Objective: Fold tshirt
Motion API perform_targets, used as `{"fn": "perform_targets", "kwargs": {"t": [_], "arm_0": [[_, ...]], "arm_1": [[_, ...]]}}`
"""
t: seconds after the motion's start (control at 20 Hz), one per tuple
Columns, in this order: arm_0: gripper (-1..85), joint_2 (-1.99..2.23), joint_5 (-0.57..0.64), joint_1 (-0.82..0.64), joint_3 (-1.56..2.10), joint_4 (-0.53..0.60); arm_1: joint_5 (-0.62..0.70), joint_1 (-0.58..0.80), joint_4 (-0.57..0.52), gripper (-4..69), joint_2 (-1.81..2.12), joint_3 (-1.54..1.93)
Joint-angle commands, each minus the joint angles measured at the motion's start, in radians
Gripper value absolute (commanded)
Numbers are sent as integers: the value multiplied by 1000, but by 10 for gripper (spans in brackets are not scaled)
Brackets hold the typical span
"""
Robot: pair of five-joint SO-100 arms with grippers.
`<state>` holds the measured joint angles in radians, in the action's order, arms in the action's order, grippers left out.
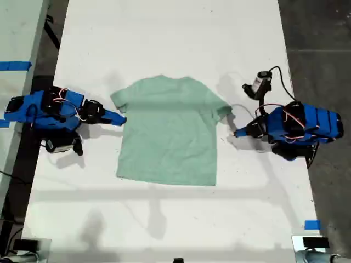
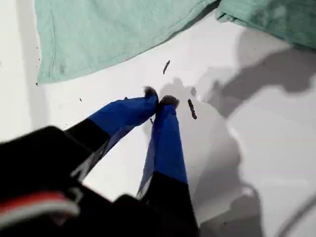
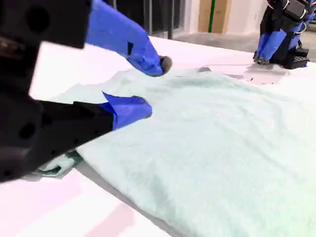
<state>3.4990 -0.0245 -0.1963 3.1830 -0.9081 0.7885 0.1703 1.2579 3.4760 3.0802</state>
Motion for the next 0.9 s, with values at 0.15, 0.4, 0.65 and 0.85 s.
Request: {"fn": "perform_targets", "kwargs": {"t": [0.15,0.4,0.65,0.85], "arm_0": [[6,100,32,279,3,147],[1,100,26,272,2,156],[1,57,3,189,-64,169],[0,-256,5,95,-276,103]], "arm_1": [[-681,-98,-44,15,11,-11],[-706,-109,-46,15,11,-11],[-719,-123,-14,12,2,-92],[-626,-51,6,11,-282,-327]]}}
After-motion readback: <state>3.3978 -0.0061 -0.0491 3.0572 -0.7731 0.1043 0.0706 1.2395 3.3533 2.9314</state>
